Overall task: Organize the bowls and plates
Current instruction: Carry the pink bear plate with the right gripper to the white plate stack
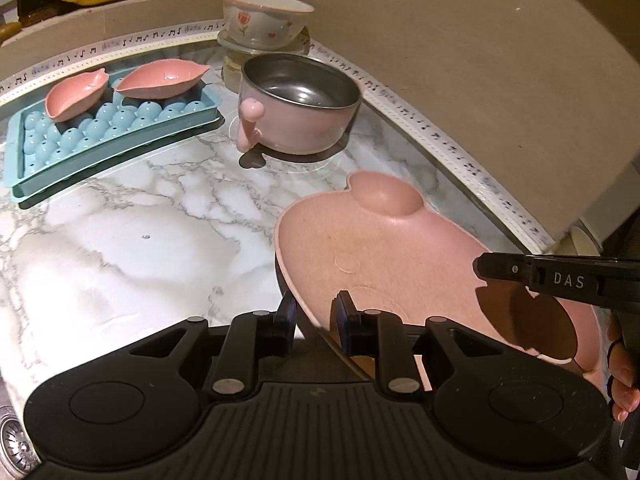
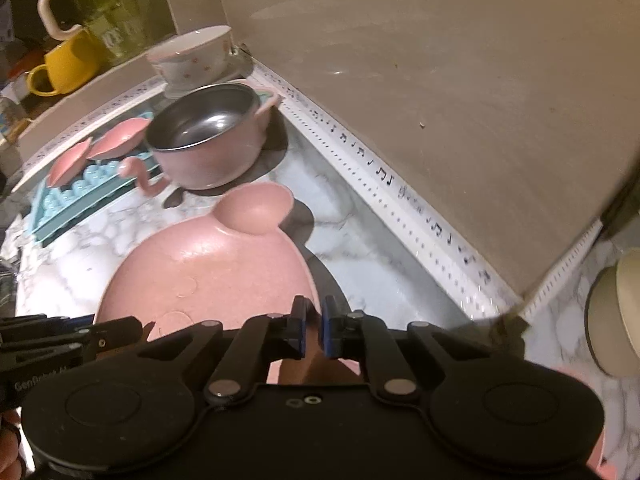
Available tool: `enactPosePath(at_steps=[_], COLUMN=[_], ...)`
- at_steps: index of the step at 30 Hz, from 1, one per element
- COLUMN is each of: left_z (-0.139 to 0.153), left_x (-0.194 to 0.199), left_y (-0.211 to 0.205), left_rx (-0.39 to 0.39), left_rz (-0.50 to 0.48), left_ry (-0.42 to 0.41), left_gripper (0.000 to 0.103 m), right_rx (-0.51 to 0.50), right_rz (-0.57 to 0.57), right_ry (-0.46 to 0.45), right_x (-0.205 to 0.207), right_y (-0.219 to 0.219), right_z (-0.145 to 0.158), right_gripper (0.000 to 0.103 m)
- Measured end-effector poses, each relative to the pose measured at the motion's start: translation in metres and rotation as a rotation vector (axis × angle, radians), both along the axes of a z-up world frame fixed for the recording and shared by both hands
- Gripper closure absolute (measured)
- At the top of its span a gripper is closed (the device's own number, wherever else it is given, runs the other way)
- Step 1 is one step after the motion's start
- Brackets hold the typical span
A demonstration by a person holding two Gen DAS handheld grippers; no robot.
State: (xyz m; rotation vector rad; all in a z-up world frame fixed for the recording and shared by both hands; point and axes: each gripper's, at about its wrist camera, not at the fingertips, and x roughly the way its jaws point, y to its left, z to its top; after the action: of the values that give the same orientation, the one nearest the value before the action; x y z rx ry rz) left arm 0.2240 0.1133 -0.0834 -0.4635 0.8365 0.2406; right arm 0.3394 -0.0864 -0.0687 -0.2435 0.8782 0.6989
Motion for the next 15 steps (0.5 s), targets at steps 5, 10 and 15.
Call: enactPosePath(at_steps=[5, 10, 15], left_z=[0.014, 0.03, 0.046], left_x=[-0.024, -0.047, -0.066], left_y=[-0.009, -0.02, -0.036], left_rx=[0.012, 0.025, 0.035], left_rz=[-0.038, -0.077, -0.137], left_ry=[-0.028, -0.067, -0.102], left_gripper=[0.083, 0.083, 0.083], right_rx=[0.029, 0.069, 0.106], right_rz=[-0.012, -0.042, -0.082], right_ry=[-0.002, -0.022, -0.052], right_x=[-0.028, -0.057, -0.086], right_y=[-0.016, -0.037, -0.063], right_z=[0.011, 0.025, 0.04], right_gripper=[0.098, 0.098, 0.098])
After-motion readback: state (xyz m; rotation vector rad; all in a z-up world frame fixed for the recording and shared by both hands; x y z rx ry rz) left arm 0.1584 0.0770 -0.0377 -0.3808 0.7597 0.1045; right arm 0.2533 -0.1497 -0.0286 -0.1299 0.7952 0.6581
